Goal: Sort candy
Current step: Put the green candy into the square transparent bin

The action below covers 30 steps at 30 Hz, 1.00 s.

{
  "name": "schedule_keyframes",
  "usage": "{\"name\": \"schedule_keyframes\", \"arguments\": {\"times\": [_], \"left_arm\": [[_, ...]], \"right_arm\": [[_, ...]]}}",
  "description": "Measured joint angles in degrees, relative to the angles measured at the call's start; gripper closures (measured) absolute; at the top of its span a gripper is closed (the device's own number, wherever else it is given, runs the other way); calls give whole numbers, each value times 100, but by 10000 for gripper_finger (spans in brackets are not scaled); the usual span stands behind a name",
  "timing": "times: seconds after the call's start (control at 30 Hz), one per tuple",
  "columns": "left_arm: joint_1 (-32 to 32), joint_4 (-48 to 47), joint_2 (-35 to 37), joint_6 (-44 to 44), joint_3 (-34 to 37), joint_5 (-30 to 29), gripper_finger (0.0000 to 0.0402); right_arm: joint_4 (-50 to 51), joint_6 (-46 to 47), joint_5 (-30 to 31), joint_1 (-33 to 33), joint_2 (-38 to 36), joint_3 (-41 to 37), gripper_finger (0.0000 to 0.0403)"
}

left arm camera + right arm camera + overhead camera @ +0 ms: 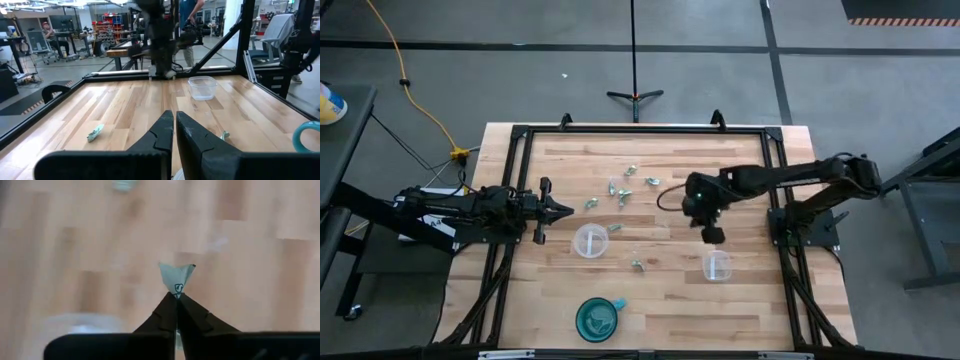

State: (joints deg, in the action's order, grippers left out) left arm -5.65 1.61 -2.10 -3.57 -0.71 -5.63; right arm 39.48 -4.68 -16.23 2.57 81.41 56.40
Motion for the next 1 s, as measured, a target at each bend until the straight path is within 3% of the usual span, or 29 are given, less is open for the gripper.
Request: {"name": "schedule_keyframes", "arguments": {"times": [0.17,0.53,0.77,0.9,1.0], "left_arm": [[0,0,1,0,0,-7,346],[2,2,0,0,0,-47,346],[2,2,1,0,0,-52,346],[1,2,0,0,0,-55,346],[2,2,-1,0,0,-57,346]], "right_arm": [[569,777,-17,-717,-190,-27,401],[804,2290,738,-2105,-184,-118,402],[830,2953,1050,-2537,-184,-118,385],[923,3129,1073,-2638,-184,-118,358],[909,3130,1450,-2671,-184,-118,332]]}}
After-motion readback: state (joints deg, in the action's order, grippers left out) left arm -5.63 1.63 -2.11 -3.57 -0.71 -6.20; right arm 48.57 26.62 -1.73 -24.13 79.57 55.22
